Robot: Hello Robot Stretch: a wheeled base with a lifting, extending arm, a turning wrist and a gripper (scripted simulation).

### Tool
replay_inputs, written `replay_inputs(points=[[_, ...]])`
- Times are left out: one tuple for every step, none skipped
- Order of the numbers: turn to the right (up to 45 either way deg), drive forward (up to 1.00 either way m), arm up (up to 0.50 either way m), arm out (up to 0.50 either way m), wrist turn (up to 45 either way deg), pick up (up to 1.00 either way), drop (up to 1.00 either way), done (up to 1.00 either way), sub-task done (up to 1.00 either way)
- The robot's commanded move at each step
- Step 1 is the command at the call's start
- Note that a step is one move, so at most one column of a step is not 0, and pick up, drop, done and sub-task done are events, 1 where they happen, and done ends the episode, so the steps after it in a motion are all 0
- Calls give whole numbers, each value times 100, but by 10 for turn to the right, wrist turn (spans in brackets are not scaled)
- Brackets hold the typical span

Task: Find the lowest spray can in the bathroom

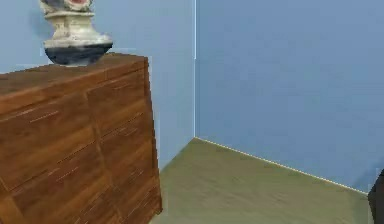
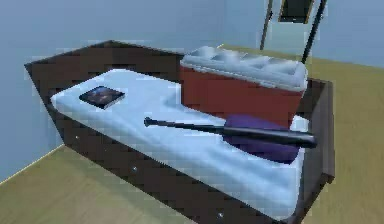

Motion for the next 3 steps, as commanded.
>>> replay_inputs(points=[[450,0,0,0,0,0,0,0,0],[450,0,0,0,0,0,0,0,0],[450,0,0,0,0,0,0,0,0]])
